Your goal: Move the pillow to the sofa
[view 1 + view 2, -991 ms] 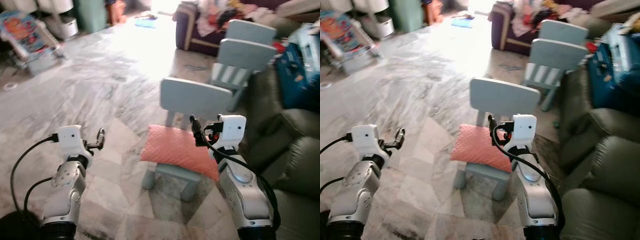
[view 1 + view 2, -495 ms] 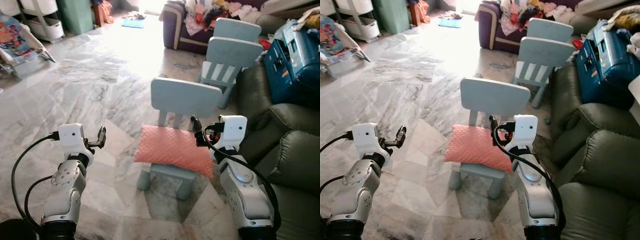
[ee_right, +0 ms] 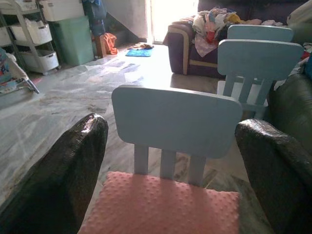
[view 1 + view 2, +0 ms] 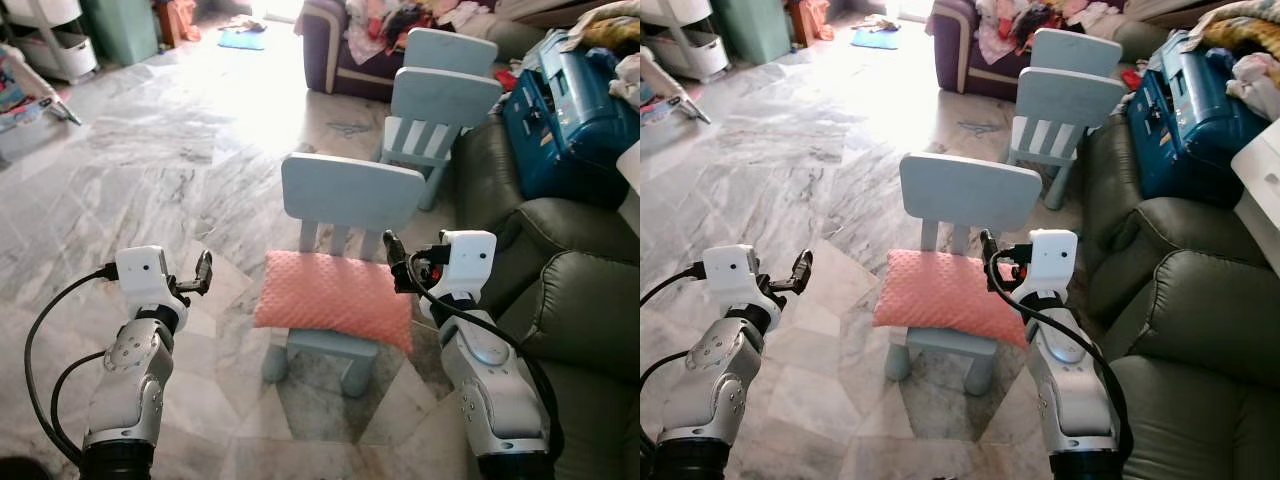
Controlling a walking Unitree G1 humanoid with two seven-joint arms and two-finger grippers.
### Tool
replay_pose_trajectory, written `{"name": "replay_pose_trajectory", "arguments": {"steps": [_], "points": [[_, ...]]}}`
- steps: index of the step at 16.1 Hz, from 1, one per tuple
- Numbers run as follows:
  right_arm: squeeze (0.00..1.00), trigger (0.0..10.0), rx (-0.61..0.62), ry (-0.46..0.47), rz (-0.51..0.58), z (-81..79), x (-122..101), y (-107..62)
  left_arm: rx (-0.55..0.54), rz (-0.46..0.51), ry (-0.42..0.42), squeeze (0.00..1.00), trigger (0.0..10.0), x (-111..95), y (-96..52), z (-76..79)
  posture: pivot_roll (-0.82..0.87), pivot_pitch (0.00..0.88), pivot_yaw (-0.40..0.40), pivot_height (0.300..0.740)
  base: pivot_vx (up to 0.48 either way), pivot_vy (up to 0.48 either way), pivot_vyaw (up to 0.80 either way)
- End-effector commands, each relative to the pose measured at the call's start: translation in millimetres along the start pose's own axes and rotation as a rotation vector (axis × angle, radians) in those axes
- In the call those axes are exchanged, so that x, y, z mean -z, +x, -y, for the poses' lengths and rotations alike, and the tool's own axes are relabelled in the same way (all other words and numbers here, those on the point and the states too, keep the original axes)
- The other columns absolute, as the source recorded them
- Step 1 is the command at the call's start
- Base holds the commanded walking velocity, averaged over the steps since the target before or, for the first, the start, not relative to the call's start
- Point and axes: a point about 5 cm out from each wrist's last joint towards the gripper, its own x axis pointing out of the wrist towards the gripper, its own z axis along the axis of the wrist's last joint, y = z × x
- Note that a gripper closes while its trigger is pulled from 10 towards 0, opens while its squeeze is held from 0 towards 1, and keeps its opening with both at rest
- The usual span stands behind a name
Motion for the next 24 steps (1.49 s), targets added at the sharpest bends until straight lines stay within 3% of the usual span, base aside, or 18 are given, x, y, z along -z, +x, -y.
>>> {"name": "replay_pose_trajectory", "arguments": {"steps": [1,4,13,18,24], "points": [[0.0,10.0,0.013,-0.003,-0.008,3.1,0,-0.3,0.002,-0.012,0.005,0.0,10.0,1,0.1,-0.2,-0.09,0.102,-0.049,0.74,0.0,0.0,-0.78],[0.0,10.0,0.014,-0.003,-0.008,3.2,0,-0.3,0.015,-0.005,0.003,0.0,10.0,1,-0.1,2.3,-0.09,0.102,-0.048,0.74,0.0,-0.411,-0.78],[0.0,10.0,0.01,-0.011,-0.01,2.4,1,-0.5,-0.008,-0.004,-0.03,0.0,10.0,1,-0.3,-1.6,-0.09,0.1,-0.047,0.74,0.0,0.0,-0.78],[0.0,10.0,-0.006,-0.021,0.002,0.7,0,-0.9,-0.06,-0.025,-0.039,0.0,10.0,2,2.2,-6.6,-0.09,0.095,-0.045,0.74,0.0,0.0,0.0],[0.0,10.0,-0.015,-0.018,0.002,-0.4,1,-1.3,-0.075,-0.04,-0.054,0.0,10.0,3,2.4,-8.5,-0.09,0.094,-0.047,0.74,0.0,0.48,0.0]]}}
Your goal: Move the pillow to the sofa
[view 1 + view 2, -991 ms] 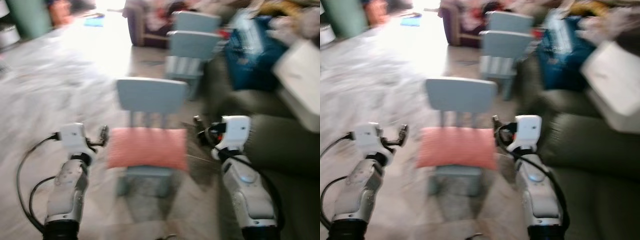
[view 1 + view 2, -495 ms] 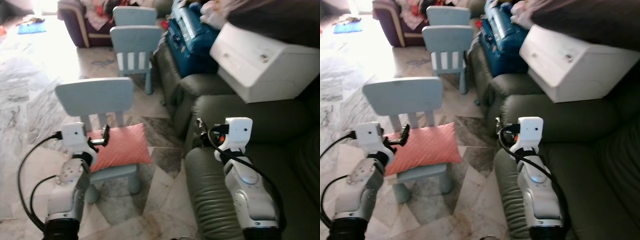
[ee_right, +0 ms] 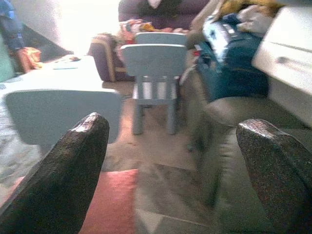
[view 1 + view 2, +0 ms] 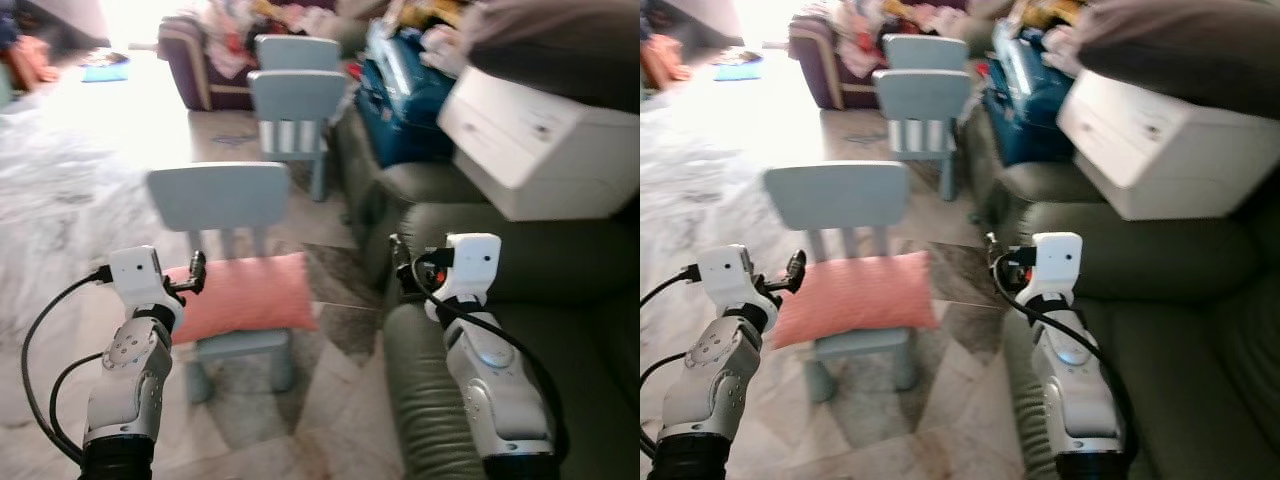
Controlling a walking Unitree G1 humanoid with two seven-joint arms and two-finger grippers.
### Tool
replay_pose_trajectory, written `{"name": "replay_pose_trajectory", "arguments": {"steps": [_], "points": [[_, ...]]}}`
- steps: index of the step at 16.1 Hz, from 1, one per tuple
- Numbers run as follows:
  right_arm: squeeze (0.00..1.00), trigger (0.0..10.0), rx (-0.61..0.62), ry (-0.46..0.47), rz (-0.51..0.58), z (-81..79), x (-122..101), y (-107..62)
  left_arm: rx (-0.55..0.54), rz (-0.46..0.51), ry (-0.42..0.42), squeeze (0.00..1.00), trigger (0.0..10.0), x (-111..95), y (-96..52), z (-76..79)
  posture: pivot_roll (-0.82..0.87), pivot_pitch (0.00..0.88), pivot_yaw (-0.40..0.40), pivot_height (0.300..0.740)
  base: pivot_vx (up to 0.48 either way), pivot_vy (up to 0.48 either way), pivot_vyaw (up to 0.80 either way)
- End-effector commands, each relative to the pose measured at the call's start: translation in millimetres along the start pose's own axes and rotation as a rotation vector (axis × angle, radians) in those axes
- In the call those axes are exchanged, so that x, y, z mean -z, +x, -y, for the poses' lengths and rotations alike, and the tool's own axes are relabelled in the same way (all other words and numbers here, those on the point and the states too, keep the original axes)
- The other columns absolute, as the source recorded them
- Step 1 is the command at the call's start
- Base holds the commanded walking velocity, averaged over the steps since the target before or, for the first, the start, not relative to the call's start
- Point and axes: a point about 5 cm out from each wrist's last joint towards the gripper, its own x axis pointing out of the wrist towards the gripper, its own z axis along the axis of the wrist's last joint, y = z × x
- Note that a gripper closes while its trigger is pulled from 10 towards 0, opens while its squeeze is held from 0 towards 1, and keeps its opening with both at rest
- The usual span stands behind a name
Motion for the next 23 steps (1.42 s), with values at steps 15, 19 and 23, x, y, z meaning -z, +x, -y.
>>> {"name": "replay_pose_trajectory", "arguments": {"steps": [15,19,23], "points": [[0.0,10.0,-0.014,-0.005,0.015,-2.8,-3,1.7,-0.033,0.041,0.089,0.0,10.0,-7,3.5,-6.3,-0.08,0.093,-0.046,0.74,0.0,0.224,0.0],[0.0,10.0,-0.012,-0.005,0.022,-1.9,-4,2.1,-0.049,0.104,0.125,0.0,10.0,-15,3.1,-5.3,-0.08,0.091,-0.045,0.74,0.0,0.0,0.0],[0.0,10.0,0.053,-0.056,0.067,8.9,-3,-0.9,0.172,0.035,0.087,0.0,10.0,2,-8.0,20.1,-0.05,0.094,-0.047,0.74,0.0,0.0,0.0]]}}
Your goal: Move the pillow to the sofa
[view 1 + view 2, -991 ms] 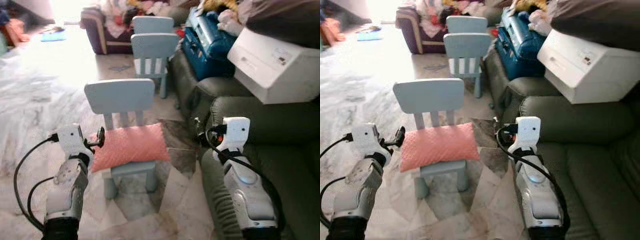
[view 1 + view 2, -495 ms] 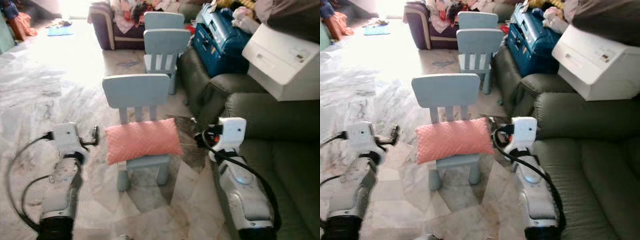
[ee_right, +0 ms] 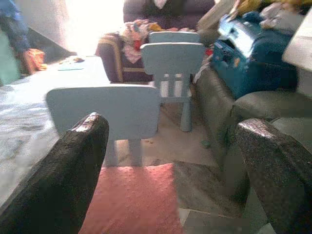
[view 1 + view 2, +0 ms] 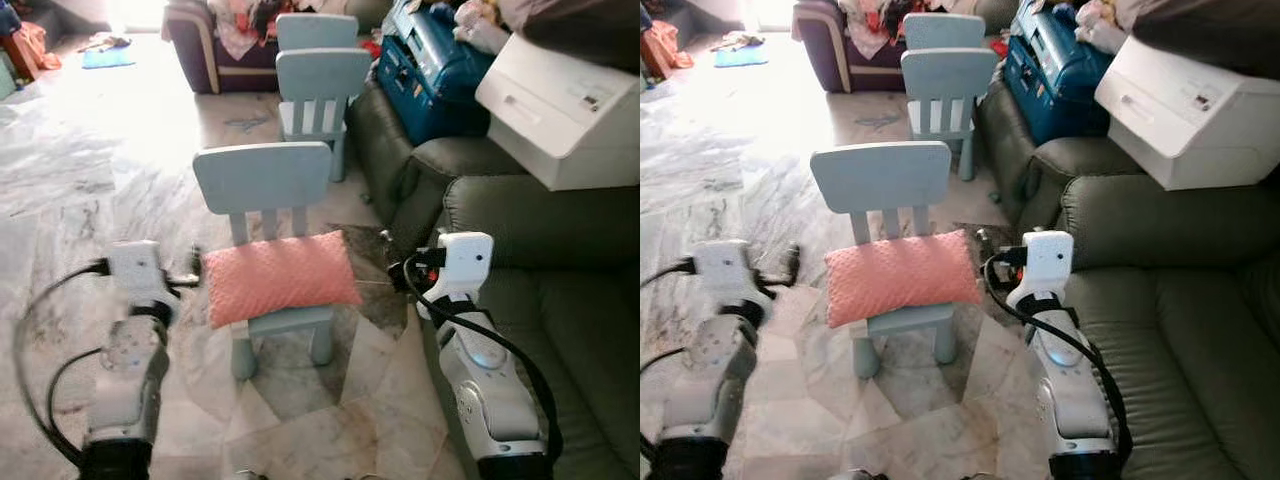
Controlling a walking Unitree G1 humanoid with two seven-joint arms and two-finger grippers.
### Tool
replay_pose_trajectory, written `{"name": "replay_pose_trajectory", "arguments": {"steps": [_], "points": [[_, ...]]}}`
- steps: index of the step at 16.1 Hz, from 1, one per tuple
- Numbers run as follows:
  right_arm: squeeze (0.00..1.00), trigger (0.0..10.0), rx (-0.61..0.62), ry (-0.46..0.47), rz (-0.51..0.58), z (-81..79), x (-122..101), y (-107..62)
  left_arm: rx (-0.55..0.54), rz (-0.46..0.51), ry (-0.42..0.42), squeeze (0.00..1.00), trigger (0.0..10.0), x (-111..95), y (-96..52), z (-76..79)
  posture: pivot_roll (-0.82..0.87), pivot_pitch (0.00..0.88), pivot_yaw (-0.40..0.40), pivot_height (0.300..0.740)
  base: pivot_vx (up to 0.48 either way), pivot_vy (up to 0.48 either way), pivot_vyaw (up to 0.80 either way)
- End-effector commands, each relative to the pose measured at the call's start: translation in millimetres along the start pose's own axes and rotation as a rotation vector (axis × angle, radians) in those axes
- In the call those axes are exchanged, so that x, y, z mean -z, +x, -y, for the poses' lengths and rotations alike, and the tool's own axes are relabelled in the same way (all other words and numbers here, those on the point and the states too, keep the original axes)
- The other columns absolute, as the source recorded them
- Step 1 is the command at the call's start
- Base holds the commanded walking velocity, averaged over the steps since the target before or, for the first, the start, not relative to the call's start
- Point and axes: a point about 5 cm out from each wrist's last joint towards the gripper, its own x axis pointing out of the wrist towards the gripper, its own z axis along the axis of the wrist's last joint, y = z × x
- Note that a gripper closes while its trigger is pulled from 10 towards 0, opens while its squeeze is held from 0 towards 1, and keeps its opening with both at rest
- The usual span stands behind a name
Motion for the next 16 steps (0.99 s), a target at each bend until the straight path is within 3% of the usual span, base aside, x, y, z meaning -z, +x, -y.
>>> {"name": "replay_pose_trajectory", "arguments": {"steps": [1,2,5,10,16], "points": [[0.0,10.0,0.1,-0.033,-0.005,21.0,4,-2.2,0.115,-0.036,0.003,0.0,10.0,8,-7.2,13.9,-0.05,0.094,-0.047,0.74,0.0,0.0,0.0],[0.0,10.0,0.112,-0.039,-0.014,27.5,5,-2.9,0.125,-0.02,0.034,0.0,10.0,6,-9.1,15.0,-0.05,0.093,-0.044,0.74,0.0,0.0,0.0],[0.0,10.0,0.106,-0.045,-0.023,33.4,8,-11.3,0.096,0.036,0.023,0.0,10.0,-3,-16.2,10.1,-0.05,0.088,-0.037,0.74,0.0,0.0,0.0],[0.0,10.0,0.109,-0.049,-0.045,37.9,12,-29.5,0.113,-0.007,0.01,0.0,10.0,6,-34.9,4.6,-0.05,0.088,-0.035,0.74,0.0,0.0,0.0],[0.0,10.0,0.113,-0.044,-0.063,40.2,14,-37.3,0.13,-0.021,0.015,0.0,10.0,7,-35.8,2.0,-0.06,0.088,-0.029,0.74,0.0,0.0,0.0]]}}
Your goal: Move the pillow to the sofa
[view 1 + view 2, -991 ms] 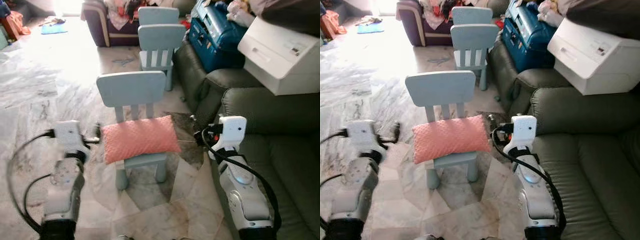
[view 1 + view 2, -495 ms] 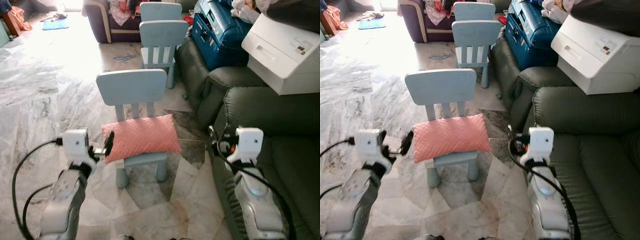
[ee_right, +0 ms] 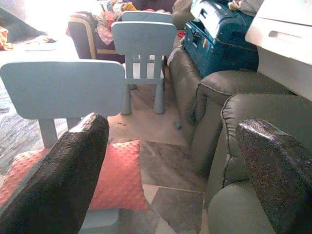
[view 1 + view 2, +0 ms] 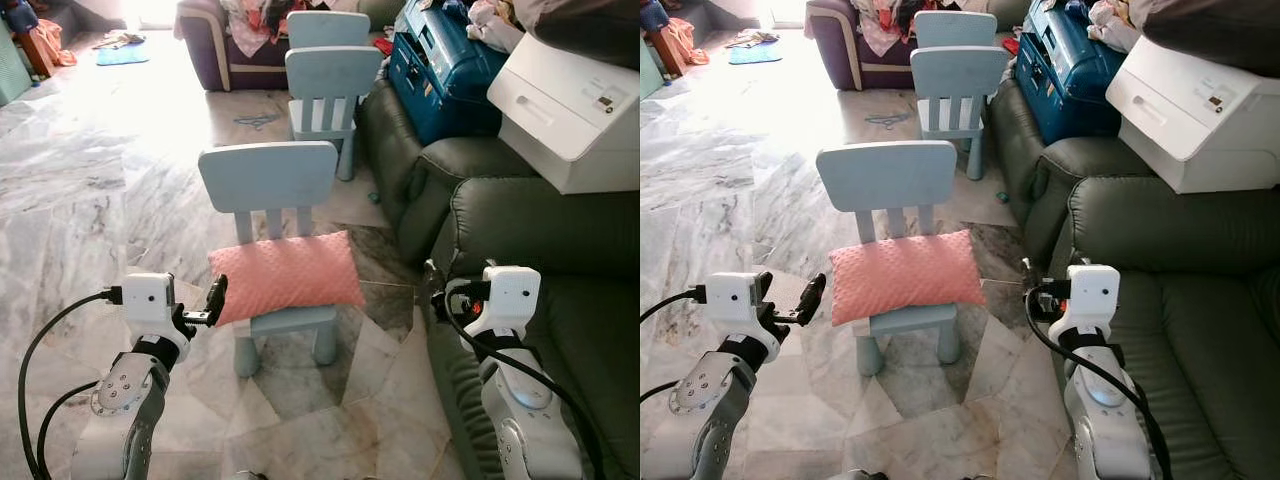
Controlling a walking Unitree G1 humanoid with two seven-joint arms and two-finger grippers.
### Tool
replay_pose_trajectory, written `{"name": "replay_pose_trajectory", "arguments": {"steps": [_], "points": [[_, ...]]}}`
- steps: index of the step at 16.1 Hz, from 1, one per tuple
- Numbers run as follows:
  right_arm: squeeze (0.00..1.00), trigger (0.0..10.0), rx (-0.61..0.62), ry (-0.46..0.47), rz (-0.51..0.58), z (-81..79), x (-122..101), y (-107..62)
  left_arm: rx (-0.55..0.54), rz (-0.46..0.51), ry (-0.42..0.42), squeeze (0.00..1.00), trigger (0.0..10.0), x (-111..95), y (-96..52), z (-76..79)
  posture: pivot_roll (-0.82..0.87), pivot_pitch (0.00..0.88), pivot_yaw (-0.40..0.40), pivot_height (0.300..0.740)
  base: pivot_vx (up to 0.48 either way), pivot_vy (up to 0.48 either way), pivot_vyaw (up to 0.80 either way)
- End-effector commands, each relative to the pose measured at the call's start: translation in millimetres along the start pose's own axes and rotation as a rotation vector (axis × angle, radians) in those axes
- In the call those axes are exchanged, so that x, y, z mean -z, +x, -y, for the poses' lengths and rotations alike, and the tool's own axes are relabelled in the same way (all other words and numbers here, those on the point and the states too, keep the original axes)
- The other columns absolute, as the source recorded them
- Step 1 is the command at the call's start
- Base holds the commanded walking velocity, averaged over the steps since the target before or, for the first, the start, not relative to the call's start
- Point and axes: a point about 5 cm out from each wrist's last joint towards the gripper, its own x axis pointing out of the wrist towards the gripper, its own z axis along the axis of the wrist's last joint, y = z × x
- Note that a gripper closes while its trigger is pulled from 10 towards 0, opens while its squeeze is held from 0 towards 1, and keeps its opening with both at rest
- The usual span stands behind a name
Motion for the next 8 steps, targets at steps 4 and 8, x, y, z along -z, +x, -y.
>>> {"name": "replay_pose_trajectory", "arguments": {"steps": [4,8], "points": [[0.0,10.0,-0.016,0.013,0.015,-5.3,-6.6,4.0,0.01,0.044,-0.028,0.0,10.0,-8.3,3.7,0.4,-0.06,0.088,-0.035,0.74,0.255,0.144,0.0],[0.0,10.0,-0.025,0.01,0.015,-5.7,-7.3,5.2,0.005,0.04,-0.036,0.0,10.0,-7.3,3.4,0.2,-0.06,0.093,-0.038,0.74,0.385,0.286,0.0]]}}
